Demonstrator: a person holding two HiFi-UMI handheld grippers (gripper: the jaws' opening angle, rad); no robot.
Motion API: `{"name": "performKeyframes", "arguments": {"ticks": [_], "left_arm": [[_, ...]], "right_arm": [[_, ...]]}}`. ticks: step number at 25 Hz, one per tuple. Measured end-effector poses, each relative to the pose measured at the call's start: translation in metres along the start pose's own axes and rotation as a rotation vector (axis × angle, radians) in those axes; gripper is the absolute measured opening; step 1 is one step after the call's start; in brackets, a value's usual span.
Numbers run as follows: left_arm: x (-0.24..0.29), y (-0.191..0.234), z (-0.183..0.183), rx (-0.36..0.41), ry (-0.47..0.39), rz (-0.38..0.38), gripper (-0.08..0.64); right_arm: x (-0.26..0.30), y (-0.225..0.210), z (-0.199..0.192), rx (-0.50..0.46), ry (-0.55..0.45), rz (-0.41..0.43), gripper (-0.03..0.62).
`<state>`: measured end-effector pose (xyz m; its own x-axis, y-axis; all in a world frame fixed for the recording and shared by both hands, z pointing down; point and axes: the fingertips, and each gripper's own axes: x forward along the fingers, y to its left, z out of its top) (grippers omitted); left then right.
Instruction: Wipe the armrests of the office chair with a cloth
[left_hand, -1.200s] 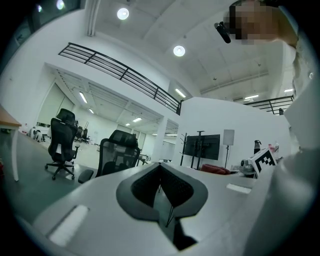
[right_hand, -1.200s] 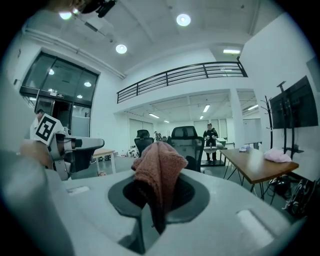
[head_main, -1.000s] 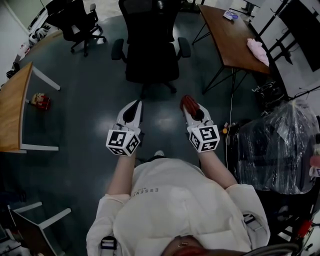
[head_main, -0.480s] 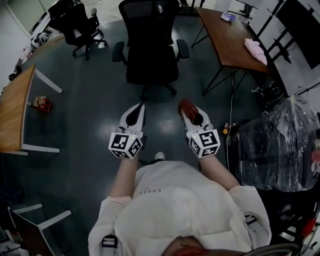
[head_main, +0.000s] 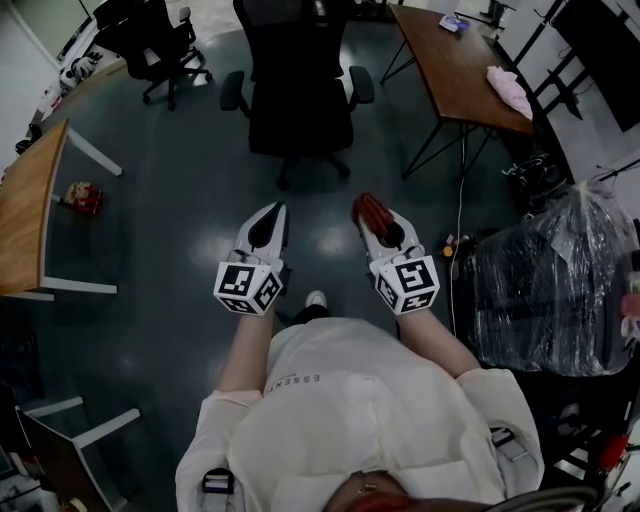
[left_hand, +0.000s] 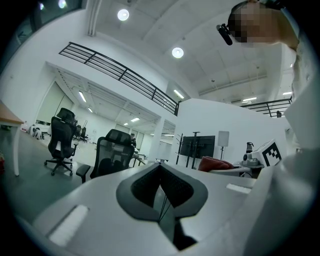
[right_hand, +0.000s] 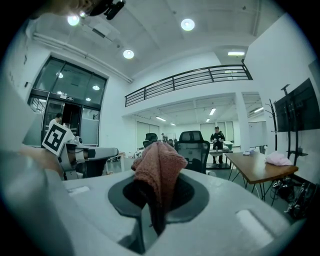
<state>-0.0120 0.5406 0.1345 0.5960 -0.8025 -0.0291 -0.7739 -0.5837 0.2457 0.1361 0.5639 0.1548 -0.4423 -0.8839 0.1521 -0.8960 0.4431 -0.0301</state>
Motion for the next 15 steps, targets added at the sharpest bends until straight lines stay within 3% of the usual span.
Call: {"name": "performKeyframes", "arguments": {"ticks": [15], "left_arm": [[-0.0119,-0.0107,-0.0068,0.024,0.012,0.018,0.015]], "right_arm": [[-0.0093,-0.0019,-0.0041,-0.024,0.006,0.001,0.049]]}}
